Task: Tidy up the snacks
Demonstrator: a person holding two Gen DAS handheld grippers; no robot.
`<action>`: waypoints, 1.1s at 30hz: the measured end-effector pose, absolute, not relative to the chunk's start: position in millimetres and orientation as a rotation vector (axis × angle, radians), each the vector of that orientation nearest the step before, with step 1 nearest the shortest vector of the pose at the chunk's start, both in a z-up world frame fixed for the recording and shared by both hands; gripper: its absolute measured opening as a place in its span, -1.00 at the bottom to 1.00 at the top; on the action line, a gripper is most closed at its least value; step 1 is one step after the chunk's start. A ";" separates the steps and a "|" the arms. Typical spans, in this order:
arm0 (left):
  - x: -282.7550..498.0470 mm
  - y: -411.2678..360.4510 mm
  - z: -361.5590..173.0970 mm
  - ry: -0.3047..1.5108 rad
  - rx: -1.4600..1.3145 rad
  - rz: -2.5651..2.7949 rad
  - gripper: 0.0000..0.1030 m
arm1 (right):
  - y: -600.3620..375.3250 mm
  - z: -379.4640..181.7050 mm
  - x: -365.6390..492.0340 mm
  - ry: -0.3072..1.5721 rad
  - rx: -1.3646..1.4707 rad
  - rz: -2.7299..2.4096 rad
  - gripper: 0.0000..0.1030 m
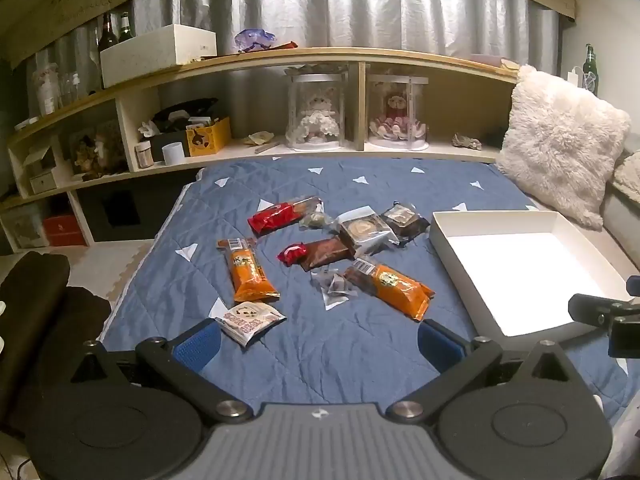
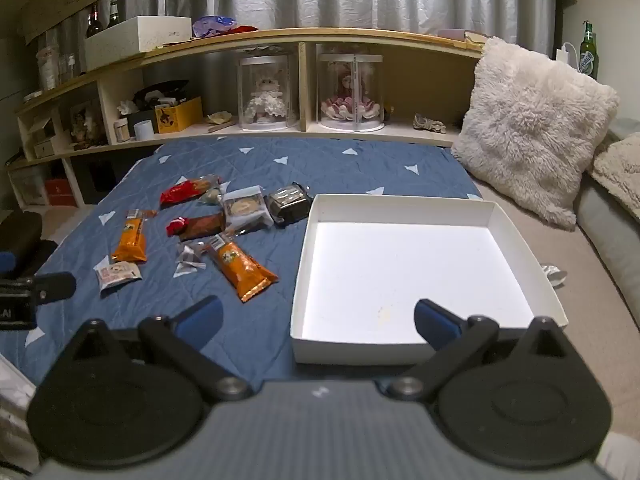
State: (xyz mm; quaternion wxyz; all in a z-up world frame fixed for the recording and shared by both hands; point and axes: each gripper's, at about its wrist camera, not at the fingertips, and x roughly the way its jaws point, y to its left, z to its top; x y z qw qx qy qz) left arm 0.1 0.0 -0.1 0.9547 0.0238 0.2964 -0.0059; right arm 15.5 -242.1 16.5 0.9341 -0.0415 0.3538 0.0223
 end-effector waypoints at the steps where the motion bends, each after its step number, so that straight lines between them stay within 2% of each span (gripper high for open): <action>1: 0.3 0.1 -0.2 0.604 0.048 -0.011 1.00 | -242.2 16.6 15.3 0.722 -0.084 0.046 0.99; 33: 0.4 -3.9 -1.1 0.612 0.044 -0.014 1.00 | -244.5 21.8 13.6 0.724 -0.083 0.045 0.99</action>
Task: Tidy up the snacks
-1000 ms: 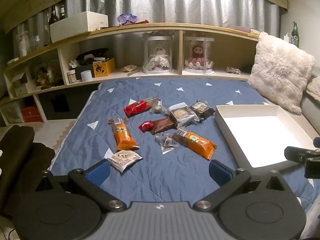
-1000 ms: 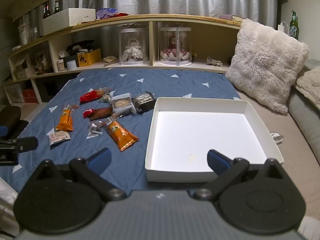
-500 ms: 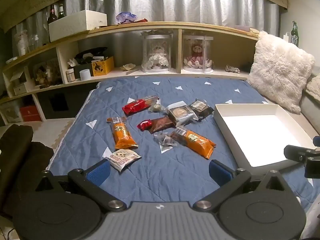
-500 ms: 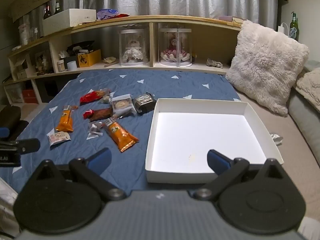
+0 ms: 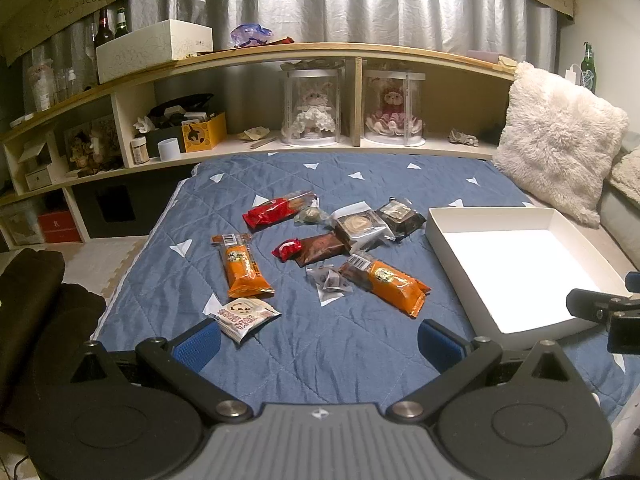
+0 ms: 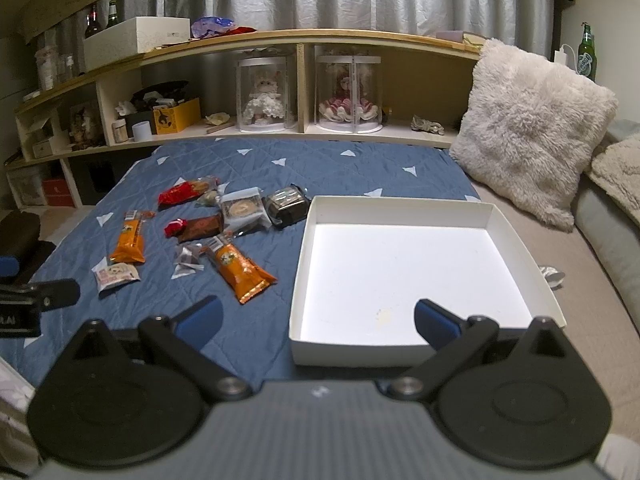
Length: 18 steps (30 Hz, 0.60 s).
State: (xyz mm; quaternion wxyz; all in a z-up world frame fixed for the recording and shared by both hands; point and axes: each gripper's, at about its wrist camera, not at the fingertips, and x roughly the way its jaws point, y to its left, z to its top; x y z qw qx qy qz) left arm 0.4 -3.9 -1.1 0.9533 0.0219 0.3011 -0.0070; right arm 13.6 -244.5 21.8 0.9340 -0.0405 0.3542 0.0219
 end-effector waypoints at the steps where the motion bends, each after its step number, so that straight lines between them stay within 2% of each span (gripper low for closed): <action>1: 0.6 -3.6 -0.9 0.612 0.044 -0.015 1.00 | -243.8 17.8 14.7 0.724 -0.083 0.043 0.99; 18: 2.0 -5.1 -4.3 0.611 0.045 -0.016 1.00 | -241.3 16.3 14.9 0.723 -0.093 0.042 0.99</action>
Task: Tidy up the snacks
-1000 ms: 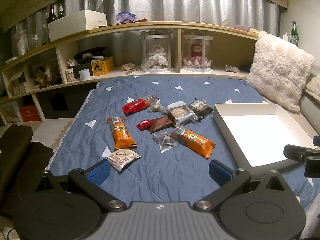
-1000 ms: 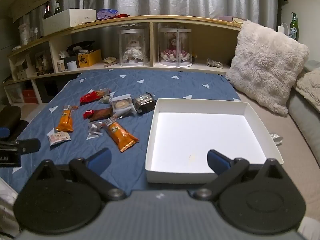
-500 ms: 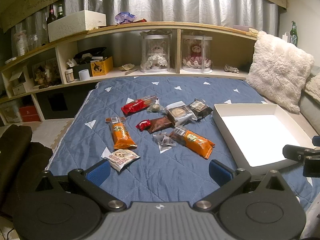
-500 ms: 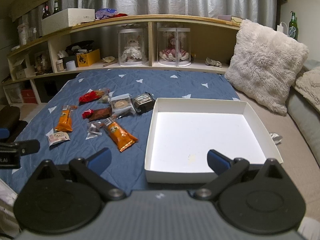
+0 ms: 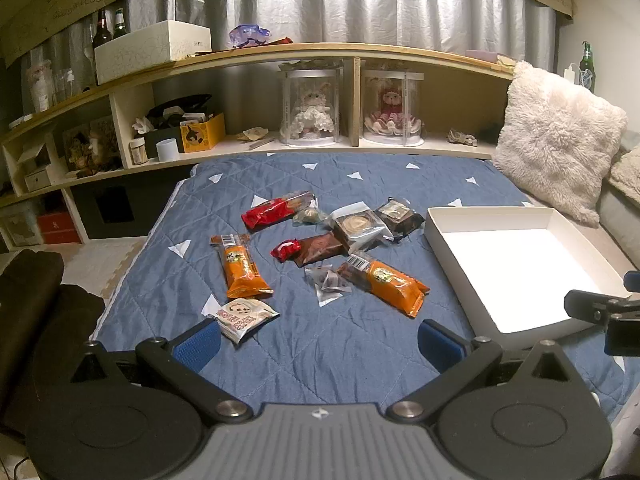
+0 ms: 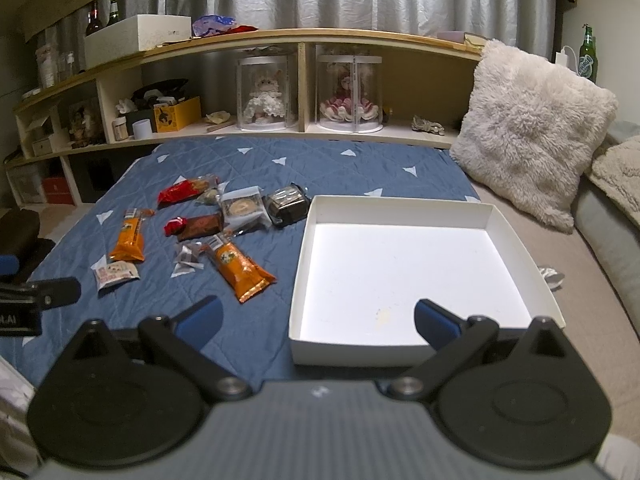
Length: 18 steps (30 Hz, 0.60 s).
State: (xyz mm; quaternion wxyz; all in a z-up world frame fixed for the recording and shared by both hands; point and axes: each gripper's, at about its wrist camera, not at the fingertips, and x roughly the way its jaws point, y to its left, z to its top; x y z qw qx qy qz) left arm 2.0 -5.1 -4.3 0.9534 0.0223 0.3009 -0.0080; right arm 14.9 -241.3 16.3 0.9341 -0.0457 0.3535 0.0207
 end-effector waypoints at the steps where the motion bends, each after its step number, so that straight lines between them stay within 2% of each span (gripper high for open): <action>1: 2.2 -8.2 -6.4 0.611 0.047 -0.016 1.00 | -240.9 16.6 14.9 0.723 -0.093 0.042 0.99; 18: 2.3 -7.6 -6.0 0.611 0.046 -0.018 1.00 | -241.3 16.4 15.3 0.724 -0.094 0.042 0.99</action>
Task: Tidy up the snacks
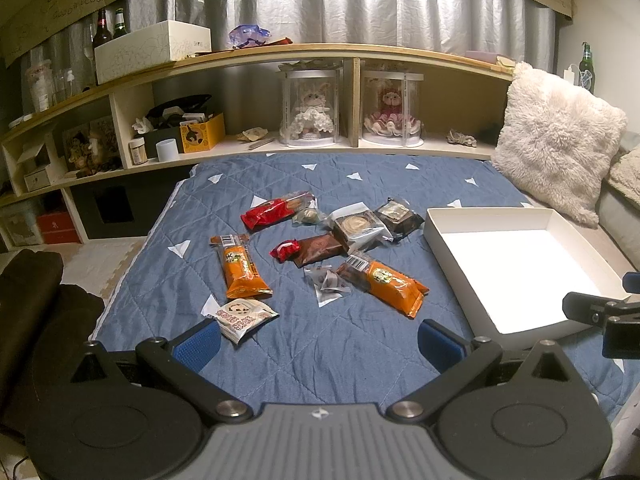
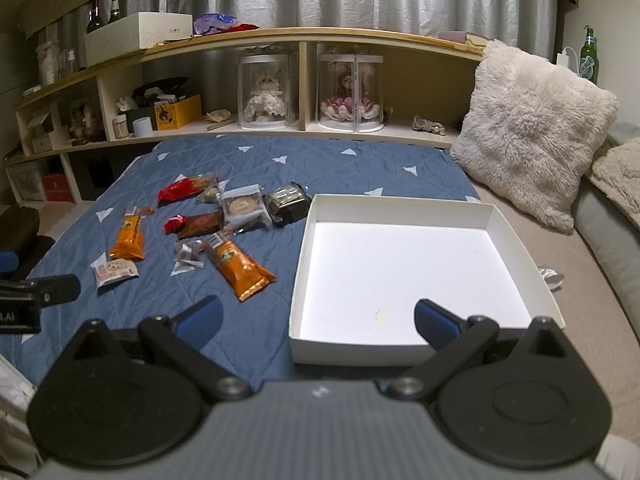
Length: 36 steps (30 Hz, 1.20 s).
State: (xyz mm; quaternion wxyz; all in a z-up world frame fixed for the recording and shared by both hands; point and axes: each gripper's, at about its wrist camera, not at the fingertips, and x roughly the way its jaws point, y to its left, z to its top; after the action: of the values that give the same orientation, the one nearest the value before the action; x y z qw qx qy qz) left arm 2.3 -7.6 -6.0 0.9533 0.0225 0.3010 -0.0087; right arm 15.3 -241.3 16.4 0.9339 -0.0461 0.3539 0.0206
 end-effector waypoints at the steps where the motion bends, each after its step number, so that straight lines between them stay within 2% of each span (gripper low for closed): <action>1: 2.3 -7.5 -6.0 0.611 0.046 -0.017 1.00 | -241.0 16.5 15.2 0.724 -0.094 0.042 0.99; 27: 3.6 -11.9 -6.5 0.607 0.037 -0.009 1.00 | -240.8 16.7 15.8 0.721 -0.095 0.043 0.99; 36: 26.2 -1.3 3.0 0.629 -0.010 0.049 1.00 | -241.4 19.3 27.2 0.685 -0.071 0.083 0.99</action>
State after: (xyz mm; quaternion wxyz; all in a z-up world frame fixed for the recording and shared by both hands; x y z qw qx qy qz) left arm 26.2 -1.3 3.0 0.9506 -0.0048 0.3095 0.0240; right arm 27.2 -241.4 19.3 0.9405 -0.0348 0.3356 0.0408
